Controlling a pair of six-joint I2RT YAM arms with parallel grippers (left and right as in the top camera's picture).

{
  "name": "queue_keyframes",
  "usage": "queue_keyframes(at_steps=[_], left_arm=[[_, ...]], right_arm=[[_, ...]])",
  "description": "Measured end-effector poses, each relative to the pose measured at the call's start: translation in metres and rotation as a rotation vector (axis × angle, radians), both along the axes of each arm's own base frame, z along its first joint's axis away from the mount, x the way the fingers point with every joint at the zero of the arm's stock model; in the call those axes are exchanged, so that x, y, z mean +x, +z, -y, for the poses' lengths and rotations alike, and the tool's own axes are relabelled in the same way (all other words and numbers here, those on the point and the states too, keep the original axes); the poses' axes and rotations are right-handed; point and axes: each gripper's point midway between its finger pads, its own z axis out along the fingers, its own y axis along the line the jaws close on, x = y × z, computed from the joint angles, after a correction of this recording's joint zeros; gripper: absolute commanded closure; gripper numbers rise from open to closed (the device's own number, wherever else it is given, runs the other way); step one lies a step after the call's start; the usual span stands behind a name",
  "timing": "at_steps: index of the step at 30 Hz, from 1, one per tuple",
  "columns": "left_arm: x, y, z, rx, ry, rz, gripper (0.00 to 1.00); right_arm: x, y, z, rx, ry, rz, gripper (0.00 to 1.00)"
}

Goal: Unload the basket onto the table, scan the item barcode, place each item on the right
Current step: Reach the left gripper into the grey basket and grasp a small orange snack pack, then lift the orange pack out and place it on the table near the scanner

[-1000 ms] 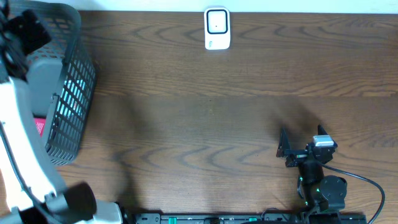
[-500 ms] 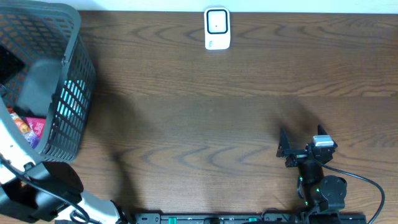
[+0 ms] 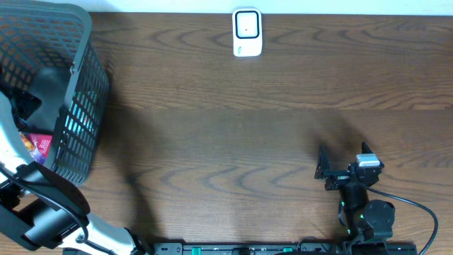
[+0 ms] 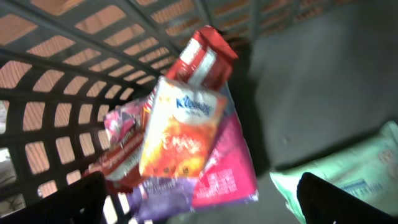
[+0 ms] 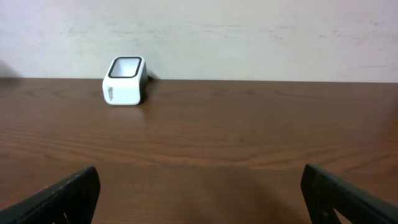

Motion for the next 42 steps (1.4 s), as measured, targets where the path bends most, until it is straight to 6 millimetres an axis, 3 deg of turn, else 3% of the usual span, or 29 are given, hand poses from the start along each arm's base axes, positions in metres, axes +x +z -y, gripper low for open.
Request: queue_keyframes(at_steps=[9, 18, 20, 22, 24, 26, 28, 37, 39, 42], left_arm=[[0.011, -0.022, -0.003, -0.031, -0.055, 0.021, 0.01], [0.003, -0.06, -0.014, -0.059, -0.038, -0.084, 0.0], [0.0, -0.065, -0.017, -0.063, -0.027, -0.095, 0.15], [-0.003, -0.07, -0.022, -0.062, -0.019, -0.107, 0.41], [-0.005, -0.074, -0.024, -0.067, -0.01, -0.113, 0.5], [-0.005, -0.079, -0.025, -0.078, -0.006, -0.115, 0.67], [-0.003, -0.081, -0.023, -0.092, -0.018, -0.109, 0.92], [-0.002, -0.074, -0.019, -0.108, -0.024, -0.084, 0.92], [-0.002, -0.063, -0.017, -0.101, -0.028, -0.059, 0.92], [0.003, -0.026, -0.014, -0.051, -0.039, 0.035, 0.92]], right_arm=[[0.0, 0.0, 0.0, 0.0, 0.0, 0.0, 0.01], [0.0, 0.0, 0.0, 0.0, 0.0, 0.0, 0.01], [0.0, 0.0, 0.0, 0.0, 0.0, 0.0, 0.01], [0.0, 0.0, 0.0, 0.0, 0.0, 0.0, 0.01], [0.0, 0.0, 0.0, 0.0, 0.0, 0.0, 0.01], [0.0, 0.0, 0.0, 0.0, 0.0, 0.0, 0.01], [0.0, 0.0, 0.0, 0.0, 0.0, 0.0, 0.01], [0.0, 0.0, 0.0, 0.0, 0.0, 0.0, 0.01], [0.0, 0.0, 0.0, 0.0, 0.0, 0.0, 0.01], [0.0, 0.0, 0.0, 0.0, 0.0, 0.0, 0.01]])
